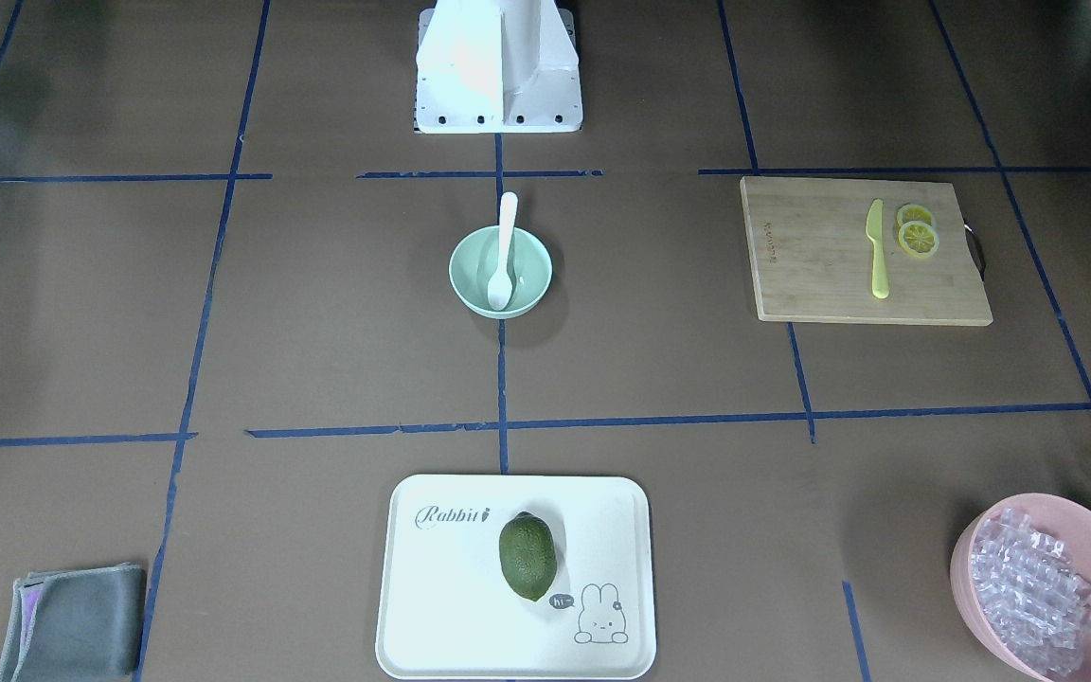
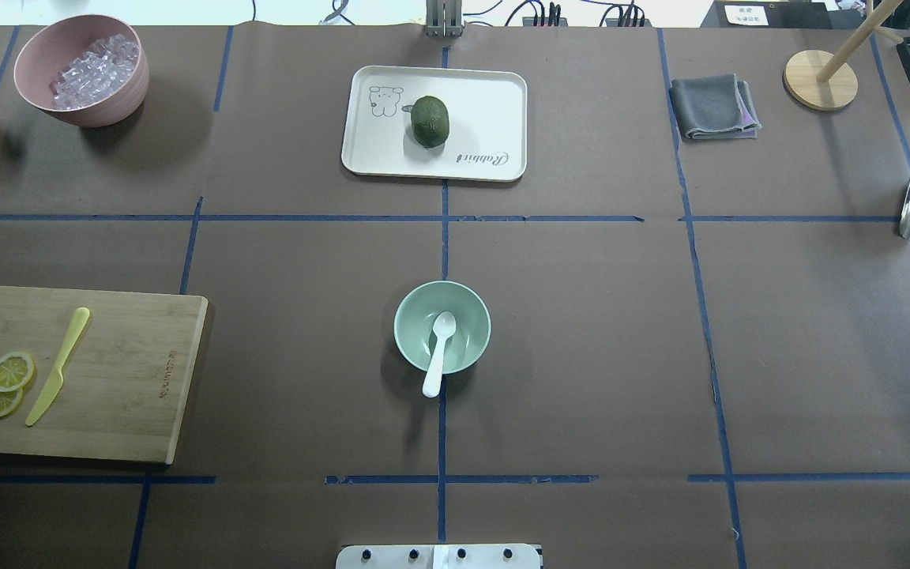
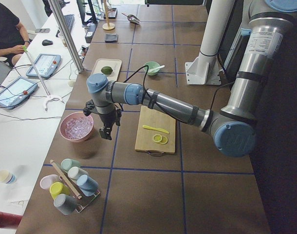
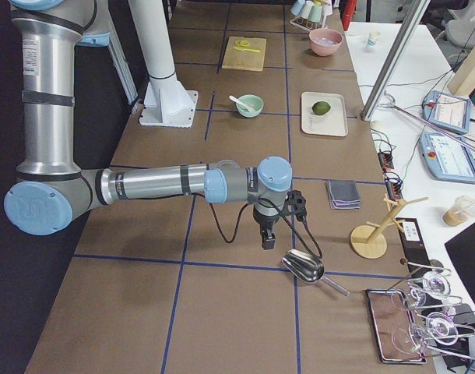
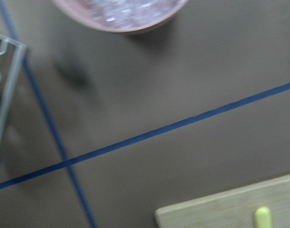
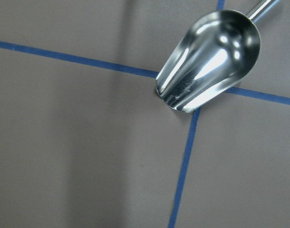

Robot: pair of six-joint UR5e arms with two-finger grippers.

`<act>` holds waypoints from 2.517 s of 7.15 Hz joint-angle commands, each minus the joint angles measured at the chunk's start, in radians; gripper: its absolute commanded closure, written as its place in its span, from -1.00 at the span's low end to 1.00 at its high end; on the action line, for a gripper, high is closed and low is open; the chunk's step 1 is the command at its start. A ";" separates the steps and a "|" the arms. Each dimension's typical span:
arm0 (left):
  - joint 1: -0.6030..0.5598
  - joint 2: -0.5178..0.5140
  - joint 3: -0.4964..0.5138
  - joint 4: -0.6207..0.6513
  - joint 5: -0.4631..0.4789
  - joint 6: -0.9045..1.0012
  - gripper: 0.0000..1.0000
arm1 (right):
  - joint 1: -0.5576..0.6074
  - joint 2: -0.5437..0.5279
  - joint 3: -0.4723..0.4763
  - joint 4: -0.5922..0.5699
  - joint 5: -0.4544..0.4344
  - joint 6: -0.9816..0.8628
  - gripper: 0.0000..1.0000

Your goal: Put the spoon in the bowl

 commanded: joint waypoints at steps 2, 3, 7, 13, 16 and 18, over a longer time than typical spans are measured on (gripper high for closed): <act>-0.172 0.070 0.162 -0.002 -0.027 0.068 -1.00 | 0.024 0.003 -0.035 -0.016 -0.001 -0.073 -1.00; -0.172 0.062 0.168 -0.005 -0.028 0.066 -1.00 | 0.024 0.008 -0.034 -0.033 0.000 -0.073 -1.00; -0.160 0.085 0.078 0.001 -0.030 -0.105 -1.00 | 0.024 0.017 -0.028 -0.064 0.002 -0.071 -1.00; -0.075 0.227 -0.040 -0.046 -0.027 -0.093 -1.00 | 0.024 0.018 -0.031 -0.064 0.002 -0.056 -1.00; -0.075 0.256 -0.026 -0.092 -0.028 -0.104 -1.00 | 0.022 0.018 -0.034 -0.060 0.002 -0.056 -1.00; -0.075 0.256 -0.045 -0.086 -0.028 -0.104 -1.00 | 0.022 0.018 -0.046 -0.055 -0.001 -0.054 -1.00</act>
